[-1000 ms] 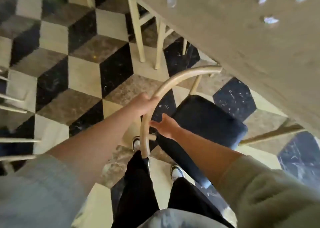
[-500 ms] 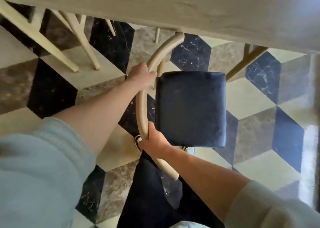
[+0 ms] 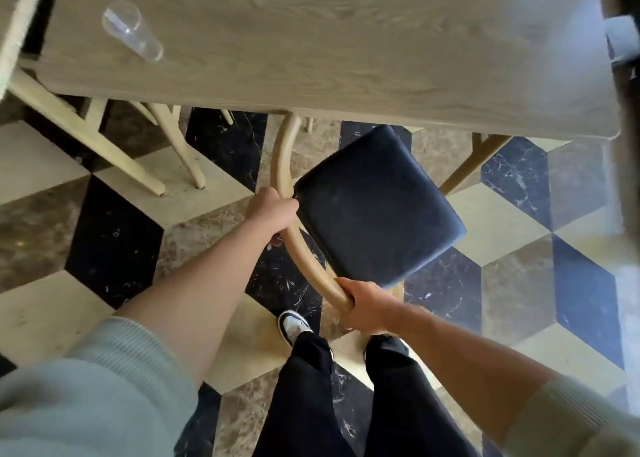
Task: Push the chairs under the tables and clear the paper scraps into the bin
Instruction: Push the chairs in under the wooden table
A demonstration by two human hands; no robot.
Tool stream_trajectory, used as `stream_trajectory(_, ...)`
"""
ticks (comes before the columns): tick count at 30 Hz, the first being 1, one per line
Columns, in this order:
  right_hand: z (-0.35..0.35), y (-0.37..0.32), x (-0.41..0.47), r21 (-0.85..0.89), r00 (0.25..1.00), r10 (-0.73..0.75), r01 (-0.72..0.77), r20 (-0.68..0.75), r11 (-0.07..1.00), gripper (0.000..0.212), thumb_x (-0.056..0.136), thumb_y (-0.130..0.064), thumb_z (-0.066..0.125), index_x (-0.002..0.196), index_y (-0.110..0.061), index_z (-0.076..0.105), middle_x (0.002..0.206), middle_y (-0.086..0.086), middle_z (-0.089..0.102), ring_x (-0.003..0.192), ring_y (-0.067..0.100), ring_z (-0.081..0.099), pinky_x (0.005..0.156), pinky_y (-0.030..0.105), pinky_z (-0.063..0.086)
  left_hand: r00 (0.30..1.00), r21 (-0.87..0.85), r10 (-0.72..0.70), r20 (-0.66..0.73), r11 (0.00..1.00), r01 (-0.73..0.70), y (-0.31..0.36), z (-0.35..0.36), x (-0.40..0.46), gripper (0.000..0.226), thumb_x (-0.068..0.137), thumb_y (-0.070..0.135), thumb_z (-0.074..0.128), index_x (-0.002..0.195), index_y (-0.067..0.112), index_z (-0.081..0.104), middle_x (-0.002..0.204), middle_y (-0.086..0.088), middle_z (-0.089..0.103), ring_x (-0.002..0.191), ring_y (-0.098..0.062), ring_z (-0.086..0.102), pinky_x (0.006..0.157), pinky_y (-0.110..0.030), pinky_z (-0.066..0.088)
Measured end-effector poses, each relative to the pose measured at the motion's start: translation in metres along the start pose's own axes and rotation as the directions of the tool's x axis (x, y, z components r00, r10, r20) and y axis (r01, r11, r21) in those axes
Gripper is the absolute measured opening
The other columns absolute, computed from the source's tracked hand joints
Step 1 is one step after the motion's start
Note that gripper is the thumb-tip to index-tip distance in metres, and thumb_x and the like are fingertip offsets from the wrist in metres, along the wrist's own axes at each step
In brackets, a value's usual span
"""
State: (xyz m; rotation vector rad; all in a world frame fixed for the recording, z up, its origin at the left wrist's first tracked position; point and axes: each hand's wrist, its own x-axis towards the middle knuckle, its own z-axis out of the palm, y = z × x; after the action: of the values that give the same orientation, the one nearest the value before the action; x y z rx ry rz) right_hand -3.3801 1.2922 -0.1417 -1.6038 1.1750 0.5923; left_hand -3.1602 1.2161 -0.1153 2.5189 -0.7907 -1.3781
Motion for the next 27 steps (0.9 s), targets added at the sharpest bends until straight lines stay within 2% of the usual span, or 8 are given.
stream_trajectory(4, -0.054, 0.038, -0.003, -0.205, 0.998, 0.004, -0.018, -0.067, 0.979, 0.057, 0.076, -0.024, 0.064, 0.129, -0.042, 0.055, 0.103, -0.006, 0.068, 0.092, 0.020, 0.064, 0.081, 0.038, 0.058, 0.994, -0.100, -0.097, 0.059, 0.990, 0.103, 0.026, 0.016, -0.008, 0.042, 0.092, 0.023, 0.063, 0.132, 0.014, 0.050, 0.109, -0.013, 0.065, 0.085, -0.031, 0.069, 0.057, -0.048, 0.065)
stream_trajectory(6, -0.081, 0.058, -0.005, -0.315, 0.995, -0.015, -0.017, -0.100, 0.949, 0.051, 0.073, -0.027, 0.063, 0.122, -0.043, 0.058, 0.098, -0.009, 0.068, 0.088, 0.020, 0.064, 0.073, 0.038, 0.059, 0.988, -0.177, -0.127, 0.083, 0.974, 0.140, 0.039, 0.030, -0.012, 0.042, 0.094, 0.021, 0.064, 0.132, 0.014, 0.049, 0.105, -0.013, 0.065, 0.083, -0.030, 0.069, 0.057, -0.052, 0.064)
stream_trajectory(9, -0.122, 0.088, -0.014, -0.388, 0.988, -0.053, -0.009, -0.148, 0.921, 0.036, 0.074, -0.024, 0.062, 0.106, -0.042, 0.061, 0.088, -0.009, 0.064, 0.081, 0.018, 0.061, 0.061, 0.029, 0.046, 0.980, -0.197, -0.157, 0.123, 0.964, 0.179, 0.061, 0.053, -0.020, 0.042, 0.097, 0.027, 0.063, 0.133, 0.013, 0.047, 0.100, -0.015, 0.067, 0.079, -0.032, 0.073, 0.061, -0.056, 0.063)
stream_trajectory(13, -0.160, 0.133, -0.025, -0.407, 0.961, -0.032, -0.085, -0.273, 0.910, 0.017, 0.083, -0.026, 0.055, 0.093, -0.036, 0.063, 0.081, -0.010, 0.061, 0.082, 0.018, 0.057, 0.082, 0.035, 0.043, 0.954, -0.027, -0.182, 0.239, 0.981, 0.194, 0.092, 0.080, -0.030, 0.047, 0.098, 0.042, 0.062, 0.127, 0.007, 0.052, 0.094, -0.019, 0.074, 0.081, -0.034, 0.076, 0.074, -0.054, 0.063)
stream_trajectory(15, -0.176, 0.159, -0.029, -0.426, 0.954, -0.020, -0.115, -0.300, 0.897, 0.009, 0.085, -0.027, 0.056, 0.087, -0.035, 0.060, 0.075, -0.012, 0.058, 0.081, 0.017, 0.055, 0.093, 0.039, 0.036, 0.942, 0.057, -0.201, 0.269, 0.980, 0.193, 0.108, 0.097, -0.035, 0.054, 0.098, 0.046, 0.059, 0.133, 0.007, 0.049, 0.092, -0.019, 0.076, 0.082, -0.033, 0.076, 0.076, -0.050, 0.063)
stream_trajectory(18, -0.201, 0.199, -0.034, -0.447, 0.931, 0.006, -0.181, -0.366, 0.876, 0.012, 0.078, -0.024, 0.059, 0.083, -0.033, 0.064, 0.070, -0.012, 0.058, 0.078, 0.017, 0.055, 0.091, 0.040, 0.031, 0.916, 0.156, -0.244, 0.318, 0.967, 0.203, 0.134, 0.125, -0.043, 0.073, 0.098, 0.057, 0.052, 0.145, 0.003, 0.042, 0.091, -0.020, 0.077, 0.081, -0.032, 0.076, 0.077, -0.046, 0.063)
stream_trajectory(22, -0.243, 0.256, -0.040, -0.452, 0.882, 0.028, -0.268, -0.470, 0.851, 0.012, 0.079, -0.032, 0.068, 0.090, -0.033, 0.072, 0.084, -0.009, 0.070, 0.094, 0.018, 0.058, 0.101, 0.037, 0.032, 0.882, 0.233, -0.274, 0.384, 0.953, 0.195, 0.172, 0.158, -0.058, 0.084, 0.098, 0.066, 0.038, 0.147, -0.002, 0.041, 0.093, -0.020, 0.079, 0.083, -0.031, 0.078, 0.080, -0.042, 0.063)
stream_trajectory(27, -0.266, 0.277, -0.039, -0.466, 0.888, 0.045, -0.283, -0.458, 0.838, 0.017, 0.078, -0.029, 0.072, 0.095, -0.033, 0.073, 0.094, -0.008, 0.071, 0.104, 0.019, 0.058, 0.113, 0.037, 0.029, 0.865, 0.218, -0.292, 0.408, 0.951, 0.219, 0.188, 0.182, -0.067, 0.084, 0.099, 0.066, 0.033, 0.150, 0.000, 0.037, 0.098, -0.021, 0.077, 0.087, -0.033, 0.076, 0.079, -0.043, 0.062)
